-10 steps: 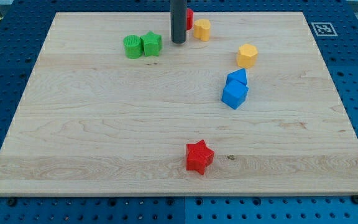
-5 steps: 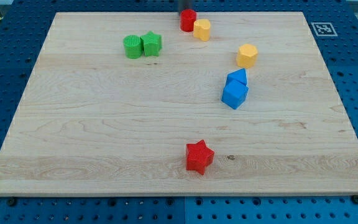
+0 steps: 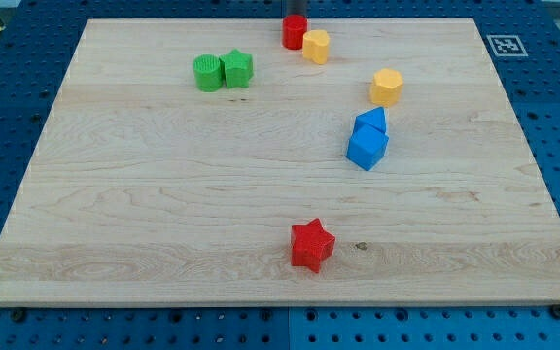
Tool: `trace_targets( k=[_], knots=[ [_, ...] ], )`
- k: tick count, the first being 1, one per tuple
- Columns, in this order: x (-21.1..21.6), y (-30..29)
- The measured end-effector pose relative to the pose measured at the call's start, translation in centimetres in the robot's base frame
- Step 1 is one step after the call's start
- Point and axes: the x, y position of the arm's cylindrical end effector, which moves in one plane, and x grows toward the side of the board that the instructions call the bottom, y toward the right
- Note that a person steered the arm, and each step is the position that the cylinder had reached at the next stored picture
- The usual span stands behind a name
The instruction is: Move the red circle towards the center
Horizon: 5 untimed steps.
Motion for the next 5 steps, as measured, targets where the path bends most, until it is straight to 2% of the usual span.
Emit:
trace_targets(
  k=[5],
  knots=[
    [10.4, 0.1]
  ],
)
